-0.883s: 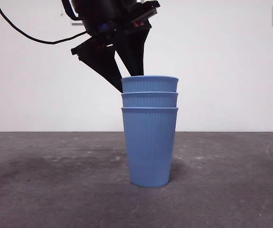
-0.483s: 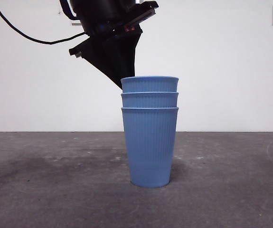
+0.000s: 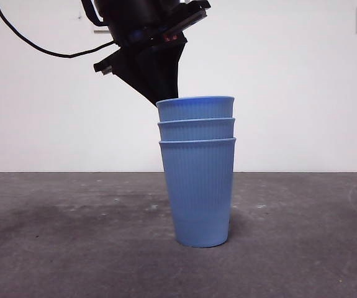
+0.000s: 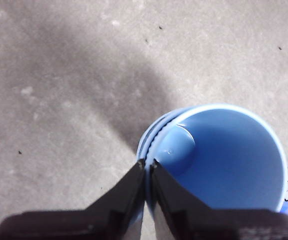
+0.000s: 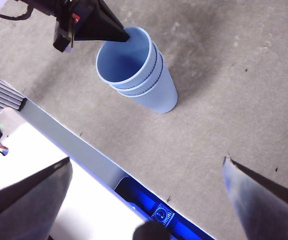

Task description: Pick up the cup on the top,put the cup on the left,pick up the cup in the middle,put the cup on the right

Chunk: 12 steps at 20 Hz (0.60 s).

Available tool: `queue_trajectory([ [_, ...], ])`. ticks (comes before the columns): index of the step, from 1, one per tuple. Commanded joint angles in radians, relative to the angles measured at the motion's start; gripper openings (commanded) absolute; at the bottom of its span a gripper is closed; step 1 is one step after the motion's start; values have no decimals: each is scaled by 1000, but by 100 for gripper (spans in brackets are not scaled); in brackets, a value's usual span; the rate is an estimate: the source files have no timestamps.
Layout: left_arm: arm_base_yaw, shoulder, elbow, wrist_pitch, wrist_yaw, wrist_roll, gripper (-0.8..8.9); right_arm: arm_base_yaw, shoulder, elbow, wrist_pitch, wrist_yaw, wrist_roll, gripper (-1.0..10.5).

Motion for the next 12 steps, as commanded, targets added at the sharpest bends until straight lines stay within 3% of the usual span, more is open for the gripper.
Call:
queue_trajectory([
  [1,-2,6,6,14,1,-4,-8,2,0,0,7,0,5,502],
  [7,-2,6,97,-51,2,2,-8,2,0,0,7,0,5,502],
  [12,-2,6,225,-200,1,35,-8,2,0,0,8,-1,5,502],
])
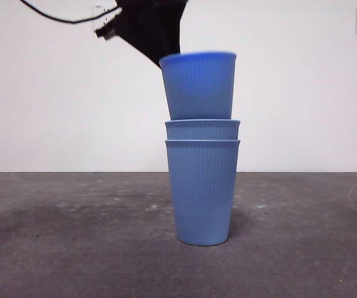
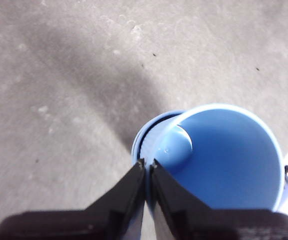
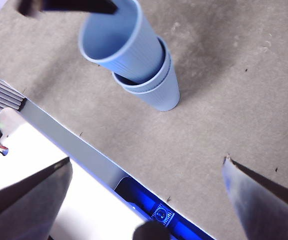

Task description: Pick up the cup on the top,put the cup on the left,pick up the cup in the middle,put the cup on the right

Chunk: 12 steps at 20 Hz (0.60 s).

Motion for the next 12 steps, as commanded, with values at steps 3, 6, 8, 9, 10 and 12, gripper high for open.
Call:
queue_trajectory([
  [3,-1,6,110,-140,-6,52,-8,2,0,0,10,-1,5,502],
  [6,3,-11,188,-185,-6,69,-8,2,0,0,13,-1,5,502],
  [8,8,-44,219,-184,-5,69,-8,2,0,0,14,-1,5,502],
  [9,15,-64,231,-187,-6,69,-8,2,0,0,15,-1,5,502],
  [10,23,-82,238,-190,-7,69,-8,2,0,0,19,-1,5,502],
  [12,51,-117,238,-212,-42,76,-8,2,4,0,29,-1,6,502],
])
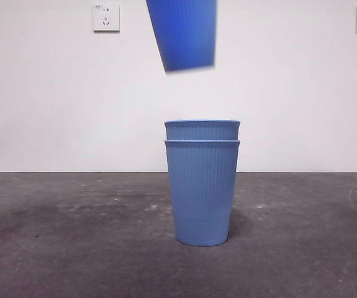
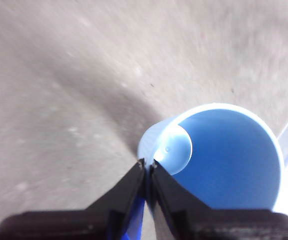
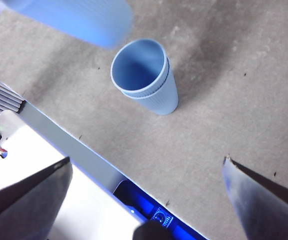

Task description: Pick up the cup on the top,put the cup on the left,pick up the cup in the middle,put the cup on the right

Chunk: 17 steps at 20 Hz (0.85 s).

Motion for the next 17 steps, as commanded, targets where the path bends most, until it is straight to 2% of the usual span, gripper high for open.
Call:
queue_trajectory([
  [1,38,-24,2,-28,-60,31,-8,2,6,0,22,-2,6,502],
  [3,100,-31,2,-33,-67,44,-8,2,20,0,55,-4,30,502],
  [6,230,-29,-8,-36,14,63,-8,2,53,0,100,-5,50,502],
  [9,293,-29,-65,14,16,70,-8,2,97,0,139,-5,55,502],
  [11,328,-29,-148,81,20,76,-8,3,127,0,169,-5,59,502],
  [13,337,-29,-267,175,70,76,-9,3,154,0,193,-5,67,502],
  [17,336,-29,-525,395,67,62,-9,4,203,0,238,-5,77,502],
])
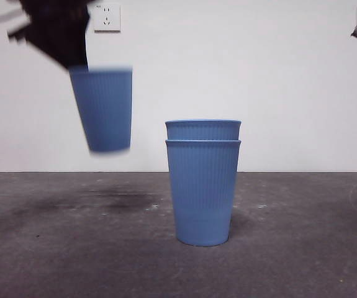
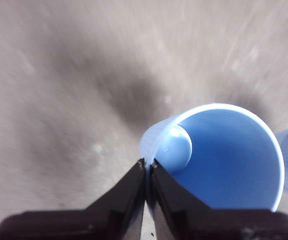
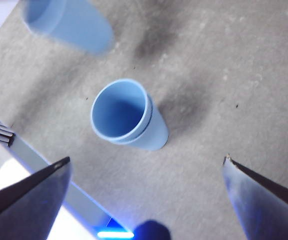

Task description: Pick up the cup on the top,put the cup on the left,pick up the cup in the middle,put the cup on the right

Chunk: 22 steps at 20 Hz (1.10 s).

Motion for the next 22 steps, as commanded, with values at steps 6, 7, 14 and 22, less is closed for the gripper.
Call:
queue_trajectory([
  [6,-2,11,-290,270,8,0,-9,113,128,0,131,14,44,503],
  [7,-1,17,-303,280,8,0,-9,138,149,0,148,37,50,503],
  [14,-2,52,-315,294,9,0,50,296,305,0,232,236,54,503],
  [22,-2,49,-300,306,11,-25,230,340,346,0,249,265,71,502],
])
